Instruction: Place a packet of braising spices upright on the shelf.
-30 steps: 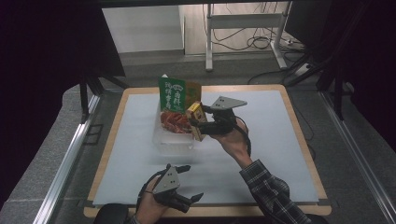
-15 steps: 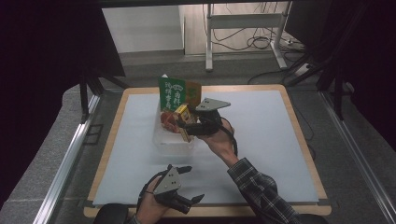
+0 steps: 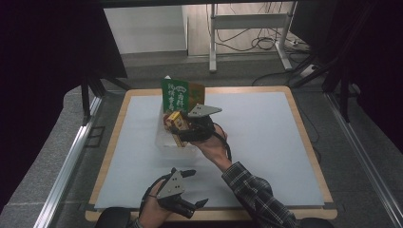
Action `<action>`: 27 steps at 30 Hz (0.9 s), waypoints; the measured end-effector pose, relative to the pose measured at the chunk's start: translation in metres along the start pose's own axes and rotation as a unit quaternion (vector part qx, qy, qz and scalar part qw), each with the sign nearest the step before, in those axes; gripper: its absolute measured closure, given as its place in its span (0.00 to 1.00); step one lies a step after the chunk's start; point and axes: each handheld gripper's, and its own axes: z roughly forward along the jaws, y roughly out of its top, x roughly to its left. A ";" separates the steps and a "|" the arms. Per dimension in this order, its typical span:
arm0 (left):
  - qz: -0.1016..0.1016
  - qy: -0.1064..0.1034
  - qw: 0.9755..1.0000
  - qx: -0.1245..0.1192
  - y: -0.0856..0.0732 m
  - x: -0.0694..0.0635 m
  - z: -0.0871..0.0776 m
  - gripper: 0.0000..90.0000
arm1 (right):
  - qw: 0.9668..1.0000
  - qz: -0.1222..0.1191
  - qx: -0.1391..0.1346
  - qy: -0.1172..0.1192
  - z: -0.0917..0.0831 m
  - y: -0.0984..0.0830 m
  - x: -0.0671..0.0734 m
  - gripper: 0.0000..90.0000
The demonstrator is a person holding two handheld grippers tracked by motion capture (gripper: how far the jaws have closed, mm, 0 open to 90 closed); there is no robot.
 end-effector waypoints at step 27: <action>0.003 -0.006 1.000 0.006 0.000 -0.002 0.003 0.05 | 1.000 0.008 0.006 0.007 0.002 -0.043 -0.004 0.36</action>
